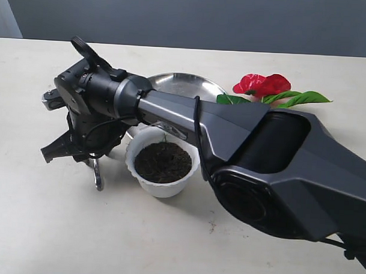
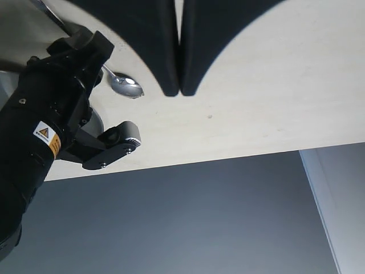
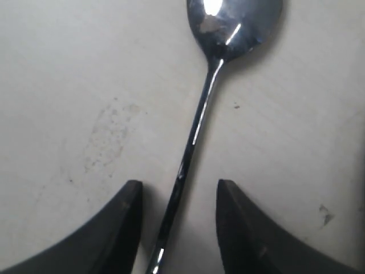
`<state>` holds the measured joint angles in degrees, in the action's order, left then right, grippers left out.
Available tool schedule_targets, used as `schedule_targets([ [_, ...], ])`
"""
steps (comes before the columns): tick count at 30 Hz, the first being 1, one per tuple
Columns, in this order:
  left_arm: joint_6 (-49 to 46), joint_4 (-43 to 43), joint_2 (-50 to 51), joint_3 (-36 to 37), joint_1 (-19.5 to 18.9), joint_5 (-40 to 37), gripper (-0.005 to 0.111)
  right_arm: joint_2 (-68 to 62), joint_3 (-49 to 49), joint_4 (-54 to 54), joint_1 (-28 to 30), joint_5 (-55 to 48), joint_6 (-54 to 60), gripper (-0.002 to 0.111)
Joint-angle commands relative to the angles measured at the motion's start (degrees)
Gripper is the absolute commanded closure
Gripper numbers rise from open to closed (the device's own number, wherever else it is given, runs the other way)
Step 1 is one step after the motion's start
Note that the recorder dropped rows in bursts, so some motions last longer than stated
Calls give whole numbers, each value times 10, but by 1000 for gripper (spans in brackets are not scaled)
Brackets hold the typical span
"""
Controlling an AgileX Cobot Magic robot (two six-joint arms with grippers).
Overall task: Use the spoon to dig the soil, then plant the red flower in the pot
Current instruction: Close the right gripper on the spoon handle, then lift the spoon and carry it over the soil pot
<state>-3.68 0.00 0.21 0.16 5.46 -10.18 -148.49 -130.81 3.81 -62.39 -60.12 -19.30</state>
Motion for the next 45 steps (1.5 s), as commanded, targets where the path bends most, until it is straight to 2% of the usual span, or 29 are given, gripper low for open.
schedule_targets([
  [1,0,0,-2,-2,4,8,106,-3,-4,0,1,1,0,68],
  [6,0,0,-2,-2,4,8,106,-4,-4,-9,1,-16,0,71],
  [8,0,0,-2,-2,4,8,106,-4,-4,-10,1,-25,0,80],
  [12,0,0,-2,-2,4,8,106,-4,-4,-17,1,-41,1,106],
  [13,0,0,-2,-2,4,8,106,-4,-4,-18,1,-42,2,109],
  [24,0,0,-2,-2,4,8,106,16,-6,-24,1,-32,2,109],
  [32,0,0,-2,-2,4,8,106,51,-66,-13,1,-28,17,109],
  [37,0,0,-2,-2,4,8,106,85,-113,41,1,-98,78,109],
  [40,0,0,-2,-2,4,8,106,115,-123,90,1,-98,129,109],
  [45,0,0,-2,-2,4,8,106,172,-124,142,1,-98,148,109],
])
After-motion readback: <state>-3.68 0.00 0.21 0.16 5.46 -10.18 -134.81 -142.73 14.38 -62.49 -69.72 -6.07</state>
